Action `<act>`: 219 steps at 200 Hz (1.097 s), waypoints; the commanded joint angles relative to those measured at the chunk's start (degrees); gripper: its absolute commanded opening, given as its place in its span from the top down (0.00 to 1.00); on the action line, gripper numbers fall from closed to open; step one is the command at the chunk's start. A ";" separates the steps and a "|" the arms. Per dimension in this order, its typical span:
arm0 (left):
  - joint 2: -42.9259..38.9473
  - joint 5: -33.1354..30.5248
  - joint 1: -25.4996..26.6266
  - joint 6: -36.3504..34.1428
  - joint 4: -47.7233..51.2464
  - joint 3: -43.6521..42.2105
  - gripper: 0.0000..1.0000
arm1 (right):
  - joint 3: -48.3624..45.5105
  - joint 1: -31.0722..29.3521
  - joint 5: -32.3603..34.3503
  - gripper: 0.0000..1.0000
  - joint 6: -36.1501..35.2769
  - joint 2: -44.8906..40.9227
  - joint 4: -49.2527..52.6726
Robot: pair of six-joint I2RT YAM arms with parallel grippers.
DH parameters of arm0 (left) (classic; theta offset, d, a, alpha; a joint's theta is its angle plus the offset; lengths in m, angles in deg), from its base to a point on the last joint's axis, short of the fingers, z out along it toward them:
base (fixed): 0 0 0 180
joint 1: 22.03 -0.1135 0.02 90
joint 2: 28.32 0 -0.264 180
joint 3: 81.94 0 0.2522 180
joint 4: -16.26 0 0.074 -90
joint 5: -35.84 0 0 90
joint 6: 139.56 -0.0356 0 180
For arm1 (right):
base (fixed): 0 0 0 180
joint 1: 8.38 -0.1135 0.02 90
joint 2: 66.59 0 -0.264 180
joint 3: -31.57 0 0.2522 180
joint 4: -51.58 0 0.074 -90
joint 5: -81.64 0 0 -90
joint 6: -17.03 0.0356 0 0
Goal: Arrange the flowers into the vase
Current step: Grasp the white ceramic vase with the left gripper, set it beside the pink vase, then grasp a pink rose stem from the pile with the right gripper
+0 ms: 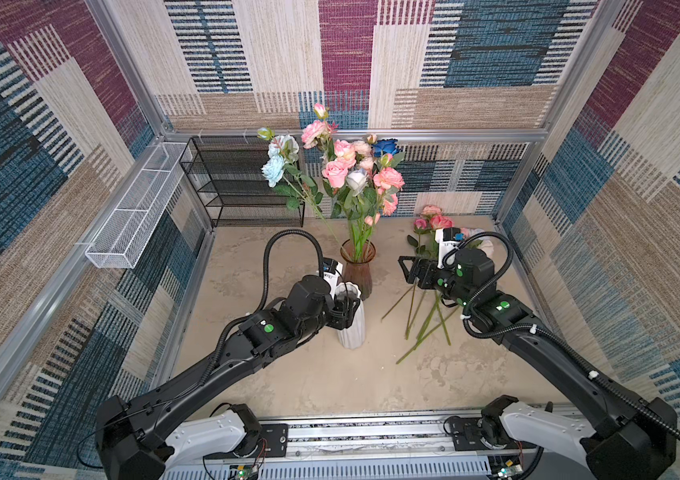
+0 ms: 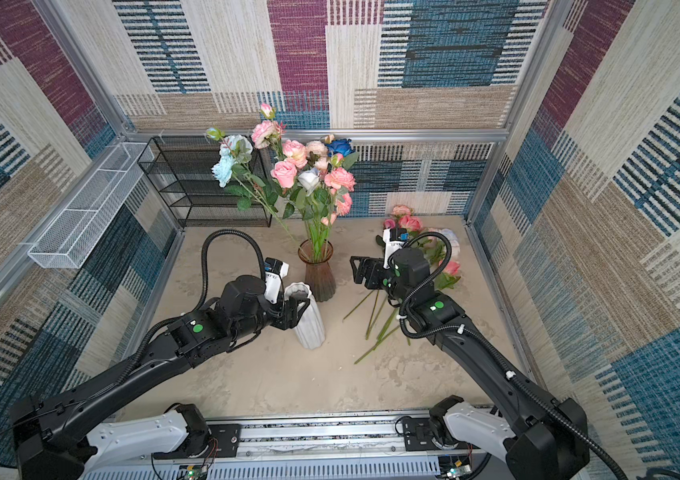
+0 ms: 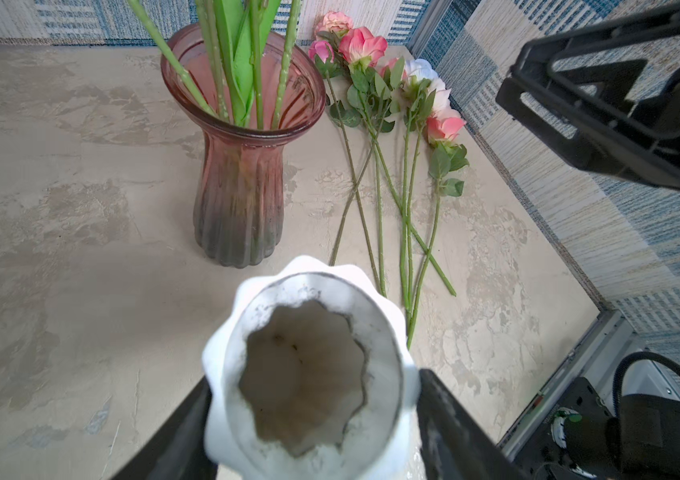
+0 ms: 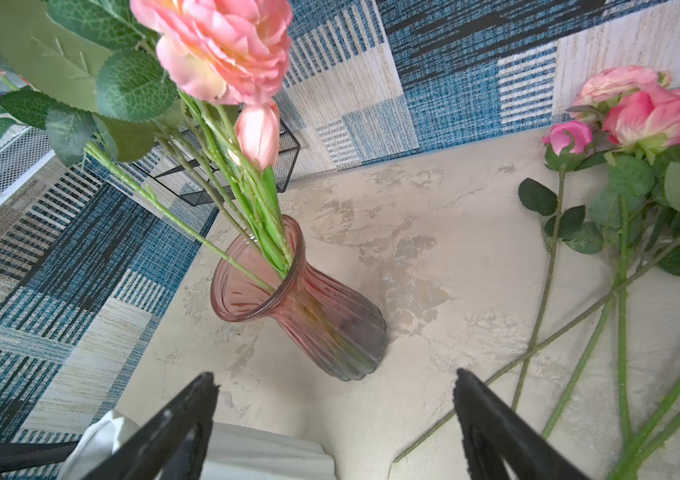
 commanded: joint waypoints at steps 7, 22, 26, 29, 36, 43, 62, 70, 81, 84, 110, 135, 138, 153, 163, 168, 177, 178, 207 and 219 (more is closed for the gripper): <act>-0.29 1.25 0.20 0.93 -4.21 2.50 0.26 | -0.31 -0.02 -1.02 0.10 0.90 0.65 0.15; -0.69 2.47 0.21 0.41 -4.70 4.18 0.21 | -0.54 -0.02 -0.88 0.10 1.12 1.34 0.83; -0.81 2.75 0.20 0.30 -4.84 4.62 0.20 | -0.67 -0.07 -0.79 0.10 1.17 1.55 1.01; -0.90 3.00 0.22 0.16 -5.03 4.78 0.19 | -0.81 -0.05 -0.79 0.11 1.19 1.71 1.09; -1.16 3.58 0.25 -0.17 -5.13 5.50 0.18 | -1.10 -0.02 -0.82 0.12 1.20 2.10 1.31; -1.39 3.86 0.21 -0.42 -5.18 5.99 0.11 | -1.41 -0.02 -0.83 0.12 1.25 2.50 1.56; -2.32 4.32 0.20 -0.78 -5.22 6.92 0.09 | -2.66 0.01 -0.95 0.17 1.02 4.41 1.77; -3.23 3.90 0.23 -0.96 -5.34 6.93 0.09 | -2.74 0.27 -1.17 0.21 0.80 5.97 2.11; -4.87 2.51 0.25 -1.56 -5.50 6.30 0.08 | -2.57 0.95 -1.97 0.29 0.49 8.96 2.51; -5.35 1.87 0.27 -1.77 -5.37 6.12 0.07 | -2.48 1.28 -2.33 0.31 0.53 9.85 2.66; -8.93 -3.00 0.22 -4.34 -3.71 3.52 0.02 | -1.60 3.58 -2.77 0.49 0.31 17.31 2.01; -12.77 -5.44 0.22 -4.65 -3.31 -0.97 0.01 | -0.10 6.95 -0.53 0.54 1.83 23.80 0.88; -13.24 -5.90 0.23 -4.48 -3.30 -1.51 0.01 | 0.04 7.44 -0.25 0.55 2.07 24.41 0.54; -15.61 -7.94 0.25 -3.74 -3.11 -3.91 0.02 | 0.68 9.70 1.32 0.57 3.72 27.25 -0.54; -16.95 -8.79 0.23 -3.33 -3.11 -5.01 0.02 | 1.50 11.10 1.93 0.58 4.65 29.31 -1.02; -17.52 -9.02 0.20 -3.15 -3.19 -5.33 0.02 | 1.93 11.87 1.92 0.59 5.16 30.37 -1.19; -18.29 -9.14 0.23 -2.76 -3.11 -5.68 0.03 | 2.85 12.99 1.29 0.60 6.10 32.40 -1.66; -18.40 -9.14 0.26 -2.73 -3.11 -5.71 0.03 | 3.01 13.12 1.19 0.60 6.28 32.62 -1.72; -20.18 -9.49 0.20 -2.49 -3.26 -5.99 0.03 | 6.84 14.98 0.81 0.64 8.90 38.93 -1.83; -20.66 -9.67 0.20 -2.43 -3.28 -5.98 0.03 | 8.03 15.52 0.88 0.64 9.76 40.97 -1.60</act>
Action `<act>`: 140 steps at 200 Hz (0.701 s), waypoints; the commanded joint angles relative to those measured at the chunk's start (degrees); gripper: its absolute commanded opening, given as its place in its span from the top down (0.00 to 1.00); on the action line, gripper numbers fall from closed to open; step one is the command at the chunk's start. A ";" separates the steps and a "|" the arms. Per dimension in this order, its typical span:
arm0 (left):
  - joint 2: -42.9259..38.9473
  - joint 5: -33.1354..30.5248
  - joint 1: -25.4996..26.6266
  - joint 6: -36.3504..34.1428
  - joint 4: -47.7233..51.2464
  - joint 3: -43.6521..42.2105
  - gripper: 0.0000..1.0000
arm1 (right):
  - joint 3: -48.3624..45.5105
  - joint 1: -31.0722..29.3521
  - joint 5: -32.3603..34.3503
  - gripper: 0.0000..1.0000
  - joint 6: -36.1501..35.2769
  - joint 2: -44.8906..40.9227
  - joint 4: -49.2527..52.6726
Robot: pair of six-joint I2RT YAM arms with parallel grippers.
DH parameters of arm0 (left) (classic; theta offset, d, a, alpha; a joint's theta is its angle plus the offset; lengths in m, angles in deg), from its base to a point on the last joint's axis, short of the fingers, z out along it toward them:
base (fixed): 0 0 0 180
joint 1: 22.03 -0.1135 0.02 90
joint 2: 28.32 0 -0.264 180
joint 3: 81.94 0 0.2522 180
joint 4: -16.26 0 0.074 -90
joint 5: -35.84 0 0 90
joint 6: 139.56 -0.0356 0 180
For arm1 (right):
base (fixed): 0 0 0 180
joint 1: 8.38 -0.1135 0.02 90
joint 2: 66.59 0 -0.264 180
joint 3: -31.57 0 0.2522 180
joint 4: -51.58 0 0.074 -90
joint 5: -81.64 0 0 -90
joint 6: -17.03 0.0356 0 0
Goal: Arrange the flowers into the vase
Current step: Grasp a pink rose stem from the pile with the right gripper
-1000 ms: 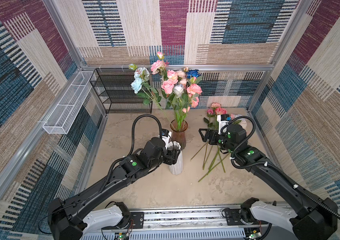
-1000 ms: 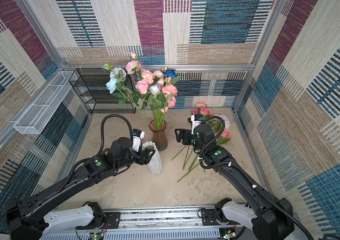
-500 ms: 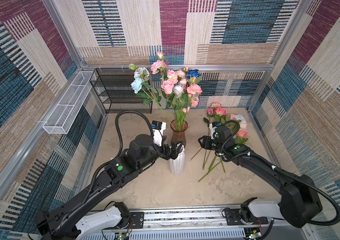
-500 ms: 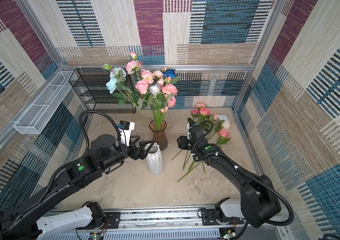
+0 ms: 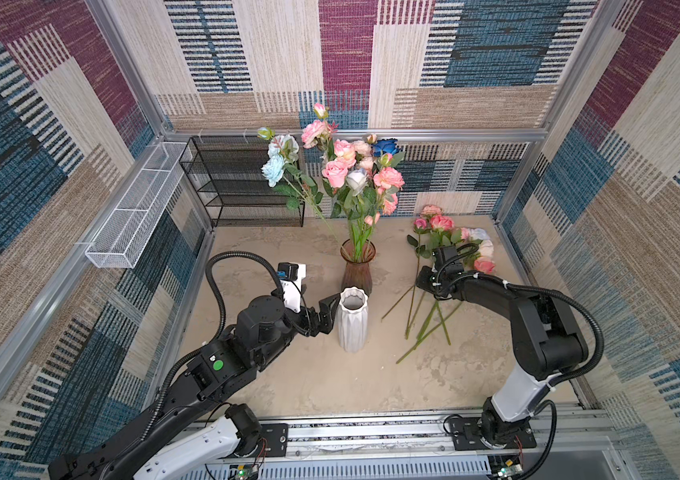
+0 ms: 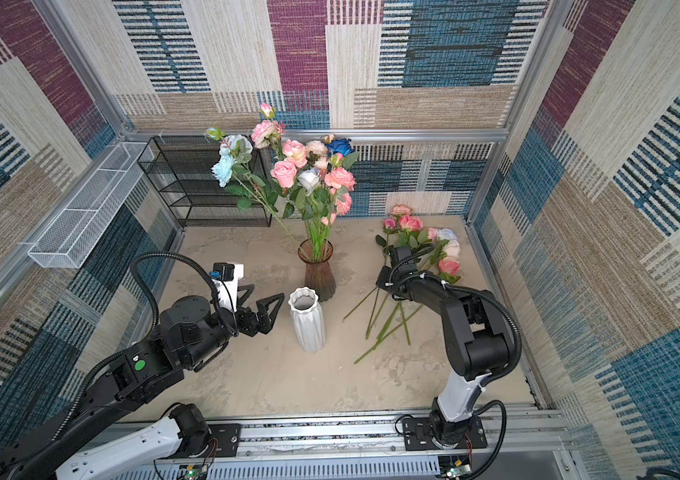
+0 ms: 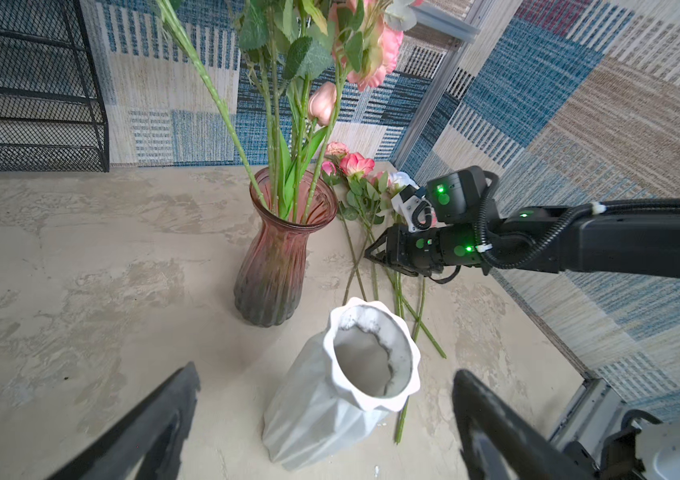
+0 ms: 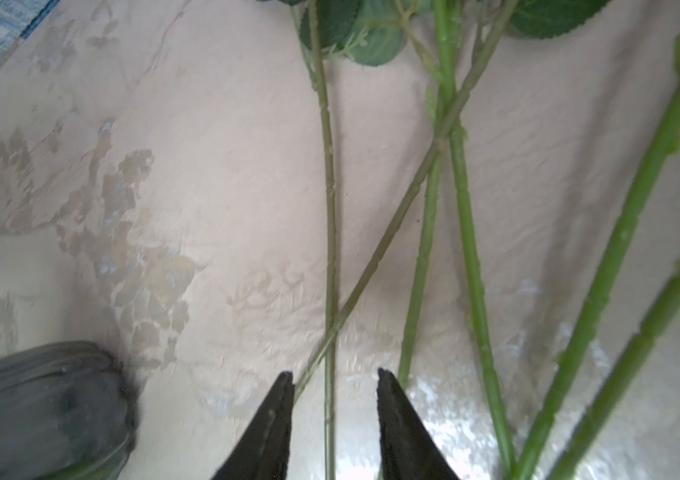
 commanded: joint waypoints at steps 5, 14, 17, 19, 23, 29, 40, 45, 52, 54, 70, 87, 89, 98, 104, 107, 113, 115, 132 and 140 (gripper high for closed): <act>-1.05 -1.86 -0.06 0.68 -0.90 -0.17 0.04 | 2.41 1.09 0.42 0.64 3.52 3.57 -1.95; -1.33 -1.90 -0.02 0.70 -1.06 -0.37 0.04 | 2.87 1.40 0.34 0.65 3.93 4.58 -2.40; -1.38 -1.95 -0.03 0.76 -1.18 -0.45 0.03 | 3.08 1.48 0.25 0.65 4.08 4.98 -2.58; -1.42 -1.91 -0.05 0.77 -1.21 -0.53 0.04 | 3.20 1.56 0.14 0.65 4.15 5.18 -2.62; -1.56 -1.89 0.00 0.77 -1.33 -0.55 0.04 | 3.47 1.72 0.00 0.66 4.31 5.60 -2.72; -1.64 -1.92 -0.04 0.76 -1.59 -0.73 0.04 | 3.97 1.92 -0.04 0.67 4.59 6.32 -2.66; -1.65 -1.95 -0.06 0.77 -1.69 -0.76 0.04 | 4.71 2.26 0.22 0.69 5.40 7.49 -2.25; -1.65 -1.95 -0.06 0.81 -1.66 -0.76 0.04 | 4.90 2.49 0.49 0.70 5.72 7.88 -2.12; -1.65 -2.06 0.01 0.77 -1.56 -0.67 0.04 | 4.94 2.69 0.57 0.71 6.25 8.23 -2.19; -1.65 -2.11 -0.02 0.77 -1.53 -0.58 0.04 | 4.90 2.77 0.60 0.71 6.34 8.32 -2.24; -1.81 -2.14 -0.06 0.69 -1.40 -0.64 0.04 | 5.03 3.22 0.79 0.74 6.98 8.93 -2.27; -1.84 -2.08 -0.06 0.68 -1.59 -0.79 0.04 | 5.12 3.94 -0.30 0.84 7.07 9.95 -2.63; -1.89 -2.01 -0.04 0.64 -1.67 -0.81 0.04 | 5.12 4.03 -0.39 0.86 7.02 10.09 -2.70; -1.77 -1.95 0.00 0.59 -1.69 -0.76 0.04 | 5.05 4.22 -0.58 0.93 6.74 10.11 -3.07; -1.69 -2.06 0.00 0.58 -1.66 -0.72 0.04 | 4.90 4.23 -0.61 0.97 6.36 9.82 -3.20; -1.65 -2.06 -0.04 0.59 -1.54 -0.60 0.04 | 4.82 4.24 -0.61 0.99 6.17 9.58 -3.29; -1.51 -2.06 -0.01 0.51 -1.53 -0.57 0.04 | 4.50 4.24 -0.68 1.00 5.78 8.90 -3.69; -1.51 -2.05 -0.03 0.53 -1.50 -0.56 0.04 | 4.35 4.23 -0.68 1.00 5.65 8.57 -3.91; -1.29 -2.18 0.00 0.50 -1.43 -0.38 0.04 | 2.24 4.23 -0.31 1.00 4.50 4.84 -5.74; -1.15 -2.22 -0.02 0.57 -1.53 -0.38 0.04 | 1.14 4.23 -0.01 1.00 3.94 2.51 -6.49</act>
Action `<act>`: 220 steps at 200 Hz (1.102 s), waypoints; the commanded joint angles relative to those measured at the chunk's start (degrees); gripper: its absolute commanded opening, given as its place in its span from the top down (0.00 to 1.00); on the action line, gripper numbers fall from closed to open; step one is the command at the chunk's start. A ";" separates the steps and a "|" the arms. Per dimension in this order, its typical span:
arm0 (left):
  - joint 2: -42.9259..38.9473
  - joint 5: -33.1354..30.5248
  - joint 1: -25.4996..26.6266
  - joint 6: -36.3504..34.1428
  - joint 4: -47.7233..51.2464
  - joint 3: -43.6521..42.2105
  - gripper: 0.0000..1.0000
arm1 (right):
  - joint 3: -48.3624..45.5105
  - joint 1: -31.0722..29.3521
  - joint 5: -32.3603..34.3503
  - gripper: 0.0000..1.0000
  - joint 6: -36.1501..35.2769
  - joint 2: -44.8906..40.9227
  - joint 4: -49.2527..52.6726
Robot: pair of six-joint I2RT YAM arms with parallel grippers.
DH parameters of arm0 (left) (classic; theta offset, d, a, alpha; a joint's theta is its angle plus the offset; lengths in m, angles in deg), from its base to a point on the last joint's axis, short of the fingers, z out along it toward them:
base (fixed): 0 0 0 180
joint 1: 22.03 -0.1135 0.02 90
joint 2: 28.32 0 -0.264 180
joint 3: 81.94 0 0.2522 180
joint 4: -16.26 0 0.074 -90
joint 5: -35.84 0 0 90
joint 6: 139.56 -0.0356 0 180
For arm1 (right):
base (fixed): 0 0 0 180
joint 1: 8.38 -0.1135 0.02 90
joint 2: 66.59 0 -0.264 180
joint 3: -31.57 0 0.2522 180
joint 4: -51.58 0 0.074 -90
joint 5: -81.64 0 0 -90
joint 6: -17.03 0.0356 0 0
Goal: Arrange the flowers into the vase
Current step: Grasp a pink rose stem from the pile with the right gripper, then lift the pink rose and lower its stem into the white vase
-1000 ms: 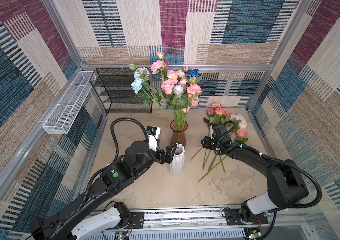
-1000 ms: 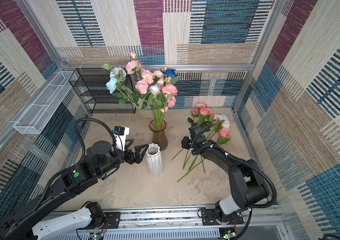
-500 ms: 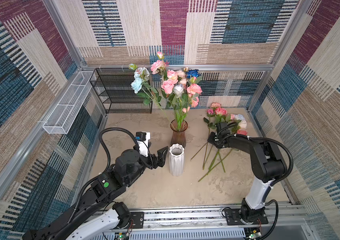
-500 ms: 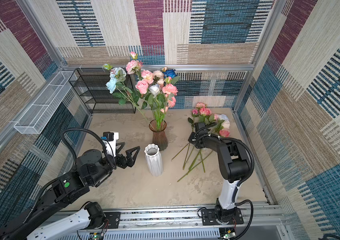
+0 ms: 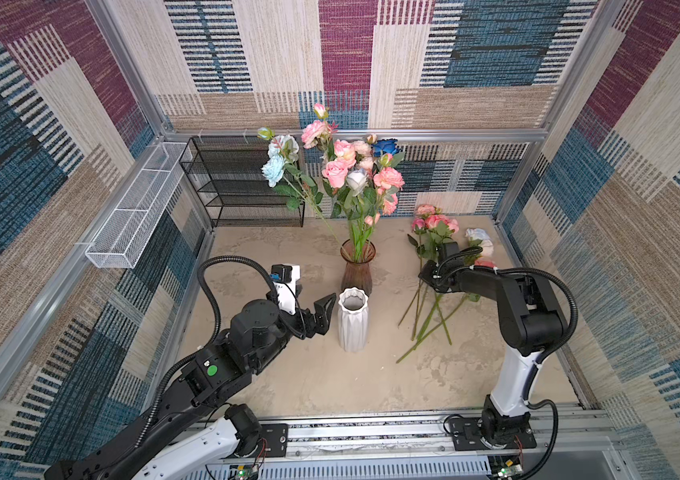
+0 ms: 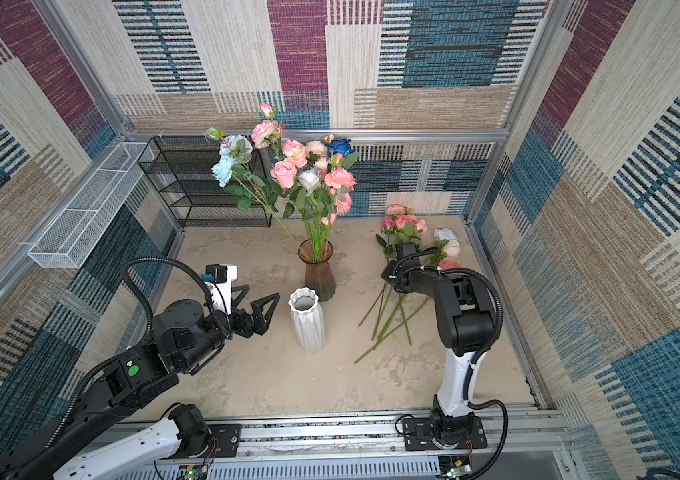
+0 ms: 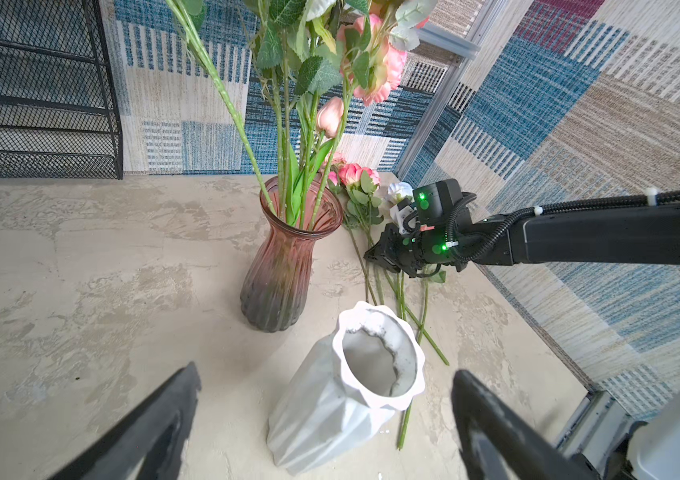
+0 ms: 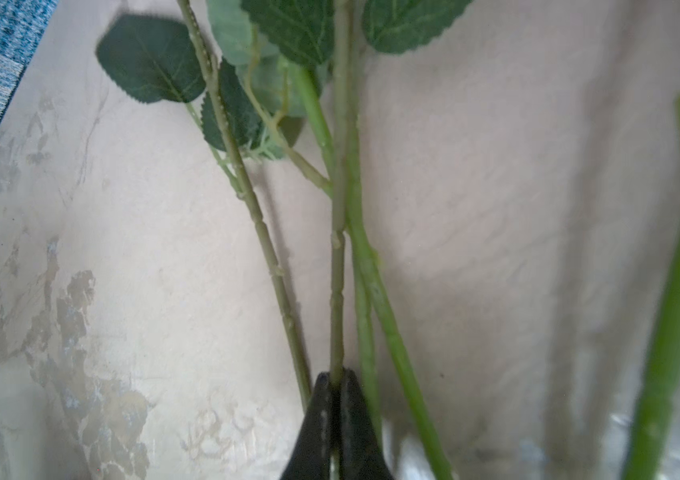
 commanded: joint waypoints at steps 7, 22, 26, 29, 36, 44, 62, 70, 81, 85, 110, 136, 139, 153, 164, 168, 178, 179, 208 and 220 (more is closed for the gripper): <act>0.37 -1.23 0.00 0.55 -1.41 0.45 0.04 | -3.19 -0.04 0.88 1.00 -2.57 -7.08 -2.58; 0.44 -1.40 -0.06 0.75 -1.30 0.61 0.04 | -5.82 -0.09 0.58 1.00 -3.43 -12.42 -3.88; 0.43 -1.47 -0.04 0.84 -1.25 0.75 0.04 | -6.51 -0.10 0.42 1.00 -3.61 -13.86 -4.06; 0.46 -1.49 -0.06 0.92 -1.07 0.81 0.04 | -7.08 -0.10 0.15 1.00 -3.75 -15.05 -4.23; 0.43 -1.68 -0.06 1.03 -0.91 0.99 0.04 | -8.22 -0.10 -0.49 1.00 -4.06 -17.72 -4.52; 0.44 -1.76 0.02 1.11 -0.57 1.17 0.04 | -9.46 -0.12 -1.54 1.00 -4.15 -20.71 -4.78; 0.23 -2.06 -0.06 1.30 0.60 1.35 0.04 | -12.04 -0.81 -3.80 1.00 -5.10 -28.34 -5.75; -0.13 -2.40 -0.04 1.45 1.13 1.36 0.04 | -12.82 -1.66 -3.89 1.00 -5.77 -32.09 -5.90; -0.53 -2.72 -0.02 1.47 1.63 1.28 0.04 | -13.77 -3.36 -3.55 1.00 -7.28 -38.02 -6.67; -0.75 -2.95 -0.10 1.47 1.84 1.22 0.04 | -13.97 -4.14 -3.10 1.00 -7.85 -40.00 -6.84; -1.98 -4.17 -0.07 1.12 3.22 1.10 0.04 | -13.04 -8.76 -1.36 1.00 -11.64 -50.58 -7.45; -3.07 -5.48 -0.14 0.68 4.72 1.50 0.04 | -10.59 -11.59 -2.32 1.00 -14.74 -57.89 -9.08; -3.20 -5.66 -0.10 0.68 4.85 1.57 0.04 | -10.13 -11.92 -2.61 1.00 -15.35 -58.40 -9.20; -3.81 -6.22 -0.11 0.64 5.38 1.72 0.04 | -7.71 -14.08 -5.04 1.00 -17.90 -59.63 -10.33; -4.30 -6.54 -0.10 0.51 5.52 1.64 0.04 | -5.07 -16.71 -7.22 1.00 -19.82 -58.56 -10.97; -4.50 -6.73 -0.12 0.58 5.64 1.62 0.04 | -4.07 -18.02 -7.54 1.00 -20.57 -57.92 -11.18; -4.80 -6.99 -0.13 0.68 5.80 1.64 0.04 | -1.00 -22.05 -7.27 1.00 -22.79 -55.54 -10.95; -4.82 -6.97 -0.14 0.68 5.77 1.63 0.04 | -0.73 -22.55 -7.17 1.00 -22.95 -55.33 -10.94; -5.22 -6.87 -0.10 0.83 6.22 1.58 0.04 | 4.39 -32.13 -6.03 1.00 -28.12 -49.15 -15.25; -5.46 -6.86 -0.07 0.94 6.43 1.53 0.04 | 5.42 -34.49 -6.74 1.00 -29.16 -46.85 -17.76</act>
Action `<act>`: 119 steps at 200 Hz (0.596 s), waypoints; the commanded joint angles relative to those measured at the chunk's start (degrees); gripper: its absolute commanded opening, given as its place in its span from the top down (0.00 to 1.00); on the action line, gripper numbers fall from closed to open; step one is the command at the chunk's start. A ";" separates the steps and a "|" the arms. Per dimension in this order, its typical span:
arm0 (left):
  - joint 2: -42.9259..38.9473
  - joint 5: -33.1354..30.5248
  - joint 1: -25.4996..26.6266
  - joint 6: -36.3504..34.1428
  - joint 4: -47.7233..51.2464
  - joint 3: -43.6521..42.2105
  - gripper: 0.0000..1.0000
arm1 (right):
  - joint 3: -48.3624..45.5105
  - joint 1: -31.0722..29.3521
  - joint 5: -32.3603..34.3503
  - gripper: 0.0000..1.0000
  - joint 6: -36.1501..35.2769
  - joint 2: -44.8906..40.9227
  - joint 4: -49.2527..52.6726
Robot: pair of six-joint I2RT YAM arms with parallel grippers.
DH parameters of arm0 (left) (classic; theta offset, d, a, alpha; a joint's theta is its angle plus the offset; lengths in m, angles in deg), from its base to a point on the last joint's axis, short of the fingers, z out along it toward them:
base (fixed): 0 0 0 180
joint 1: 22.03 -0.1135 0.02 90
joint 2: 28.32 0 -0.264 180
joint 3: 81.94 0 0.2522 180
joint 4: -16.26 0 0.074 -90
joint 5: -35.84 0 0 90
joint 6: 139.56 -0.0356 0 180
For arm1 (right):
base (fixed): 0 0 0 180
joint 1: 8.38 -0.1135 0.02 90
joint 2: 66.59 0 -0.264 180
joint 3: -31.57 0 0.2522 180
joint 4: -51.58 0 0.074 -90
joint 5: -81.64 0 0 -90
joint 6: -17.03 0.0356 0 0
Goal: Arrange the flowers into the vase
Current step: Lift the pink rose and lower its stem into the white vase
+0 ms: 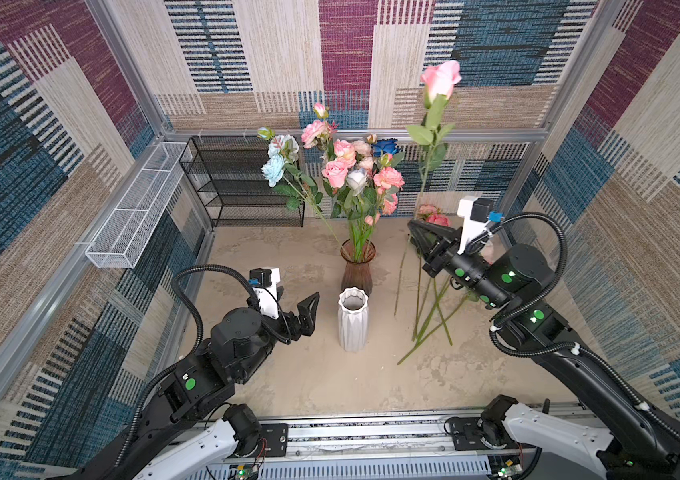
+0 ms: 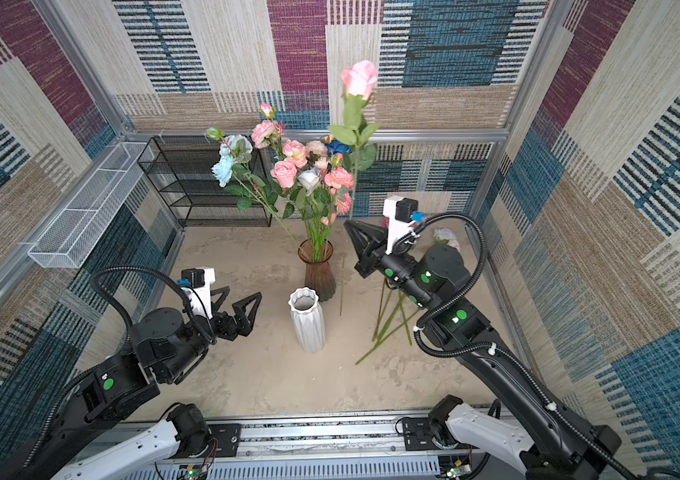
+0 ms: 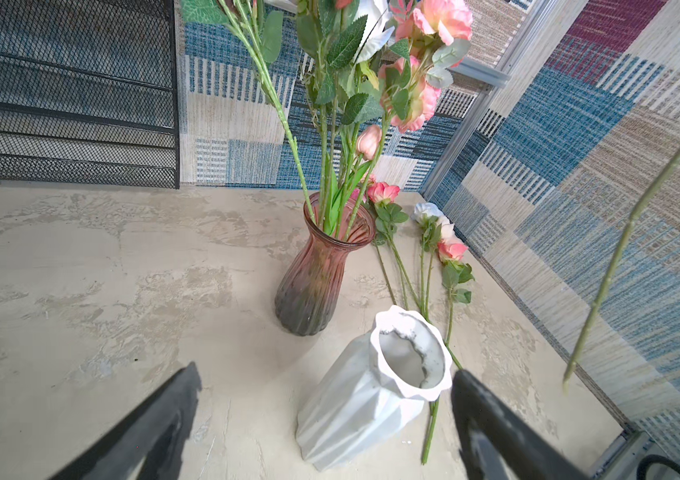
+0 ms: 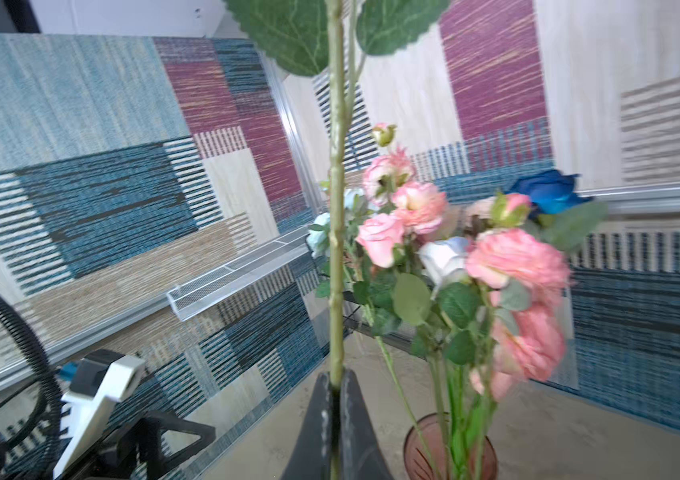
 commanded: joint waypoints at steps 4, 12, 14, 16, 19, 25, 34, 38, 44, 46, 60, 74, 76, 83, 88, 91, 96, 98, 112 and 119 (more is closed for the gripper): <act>-0.14 -0.98 0.00 0.31 0.64 0.20 0.04 | 2.29 -4.28 -1.02 1.00 -5.51 3.78 -7.24; -0.19 -0.98 -0.09 0.45 0.86 0.19 0.04 | 2.74 -5.69 -1.00 1.00 -6.32 5.19 -8.72; -0.20 -0.98 -0.09 0.48 0.91 0.18 0.04 | 2.79 -5.98 -0.89 1.00 -6.56 5.57 -9.07; -0.16 -0.98 -0.04 0.48 0.99 0.18 0.04 | 2.93 -6.27 -0.77 1.00 -6.73 5.92 -9.46; -0.18 -0.98 -0.05 0.49 1.07 0.22 0.04 | 2.90 -6.71 -0.51 1.00 -7.04 6.31 -10.11; -0.23 -0.99 -0.04 0.49 1.19 0.22 0.04 | 2.73 -7.37 -0.12 1.00 -7.41 7.20 -11.63; -0.33 -1.06 -0.06 0.57 1.22 0.18 0.04 | 2.54 -7.94 -0.19 1.00 -7.66 8.12 -13.79; -0.45 -1.07 -0.06 0.65 1.22 0.14 0.04 | 2.51 -8.18 -0.16 1.00 -7.80 8.47 -14.82; -0.51 -1.04 -0.02 0.65 1.21 0.07 0.04 | 2.52 -8.53 -0.20 1.00 -8.05 9.04 -16.27; -0.52 -1.04 0.00 0.66 1.13 0.04 0.04 | 2.58 -8.58 -0.16 1.00 -8.18 9.14 -16.69; -0.63 -1.04 -0.03 0.60 1.22 0.09 0.04 | 4.17 -9.07 -0.28 1.00 -8.92 10.34 -17.94; -0.67 -1.20 -0.02 0.65 1.15 0.18 0.04 | 6.22 -9.22 -0.28 1.00 -9.76 11.70 -18.02; -0.67 -1.23 -0.05 0.62 1.16 0.18 0.04 | 6.44 -9.28 -0.24 1.00 -9.82 11.90 -18.07; -0.68 -1.28 -0.06 0.57 1.09 0.20 0.04 | 7.17 -9.25 -0.22 1.00 -10.22 12.60 -18.12; -0.67 -1.24 -0.07 0.57 0.92 0.10 0.04 | 7.72 -9.25 0.08 1.00 -10.50 13.19 -17.97; -0.67 -1.24 -0.08 0.57 0.93 0.08 0.04 | 7.91 -9.29 0.30 1.00 -10.73 13.54 -17.95; -0.59 -1.24 -0.08 0.61 0.87 0.01 0.04 | 8.07 -9.27 0.56 1.00 -10.98 14.12 -17.94; -0.59 -1.24 -0.06 0.58 0.83 -0.02 0.04 | 8.07 -9.27 0.69 1.00 -11.16 14.28 -18.01; -0.59 -1.15 -0.03 0.57 0.59 -0.16 0.04 | 7.46 -9.27 1.54 1.00 -12.06 15.83 -18.70; -0.51 -1.08 -0.08 0.65 0.58 -0.22 0.04 | 6.62 -9.23 1.91 1.00 -12.57 16.40 -19.43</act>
